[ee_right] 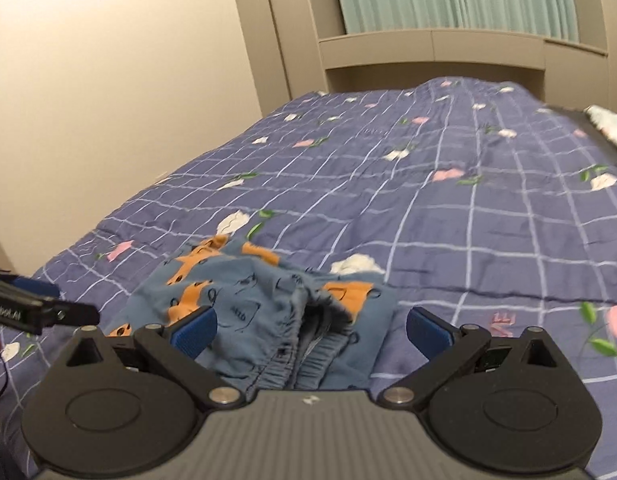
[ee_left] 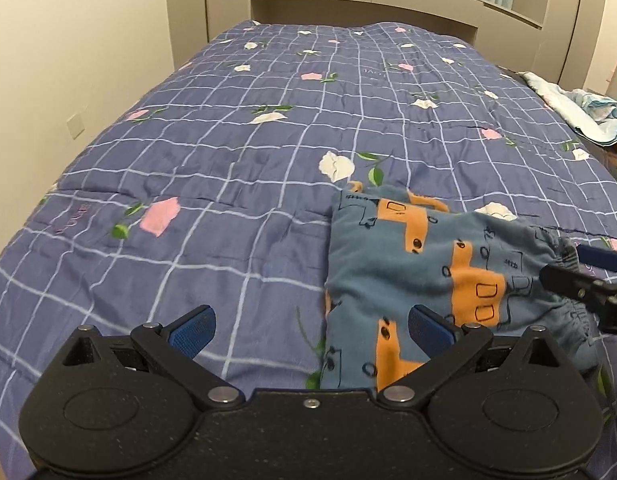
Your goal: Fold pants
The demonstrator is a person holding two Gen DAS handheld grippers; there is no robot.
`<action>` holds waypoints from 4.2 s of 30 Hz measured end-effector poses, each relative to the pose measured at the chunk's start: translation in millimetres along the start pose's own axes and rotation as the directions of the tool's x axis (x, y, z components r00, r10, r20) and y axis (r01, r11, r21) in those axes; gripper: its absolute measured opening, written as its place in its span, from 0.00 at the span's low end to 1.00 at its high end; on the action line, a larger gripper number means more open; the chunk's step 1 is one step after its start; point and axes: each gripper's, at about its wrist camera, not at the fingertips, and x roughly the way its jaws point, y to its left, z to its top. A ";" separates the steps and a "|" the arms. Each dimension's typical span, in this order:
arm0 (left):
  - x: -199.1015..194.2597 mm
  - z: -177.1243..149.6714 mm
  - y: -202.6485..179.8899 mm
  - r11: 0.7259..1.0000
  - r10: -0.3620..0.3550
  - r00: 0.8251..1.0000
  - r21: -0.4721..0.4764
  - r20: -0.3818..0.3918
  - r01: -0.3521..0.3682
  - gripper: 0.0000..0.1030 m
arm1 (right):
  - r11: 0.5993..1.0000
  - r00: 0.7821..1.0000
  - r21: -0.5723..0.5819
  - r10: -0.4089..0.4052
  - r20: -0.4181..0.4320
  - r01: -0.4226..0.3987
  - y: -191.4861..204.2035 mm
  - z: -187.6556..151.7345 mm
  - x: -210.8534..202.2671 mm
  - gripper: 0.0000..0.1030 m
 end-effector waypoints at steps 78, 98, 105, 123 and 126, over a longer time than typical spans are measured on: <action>60.5 41.9 -69.1 0.952 -0.288 0.958 -0.107 0.013 0.287 0.35 | 0.976 0.992 0.190 -0.119 0.052 0.107 -81.9 29.4 7.9 0.47; -33.2 24.7 -71.8 0.987 -0.163 0.969 0.020 0.184 0.162 0.99 | 0.974 0.961 0.113 -0.212 0.176 0.195 -26.9 7.8 -75.4 1.00; -60.7 -9.2 -67.1 0.988 -0.154 0.960 0.062 0.235 0.143 0.99 | 0.964 0.939 0.118 -0.260 0.228 0.238 4.0 -9.8 -111.7 1.00; -95.4 -117.9 -57.3 0.984 -0.169 0.938 0.100 0.302 0.146 0.99 | 0.948 0.908 0.139 -0.316 0.276 0.287 71.2 -100.2 -162.3 1.00; -99.4 -130.7 -61.4 0.982 -0.174 0.936 0.120 0.307 0.143 0.99 | 0.942 0.901 0.087 -0.336 0.275 0.325 80.9 -110.1 -165.0 1.00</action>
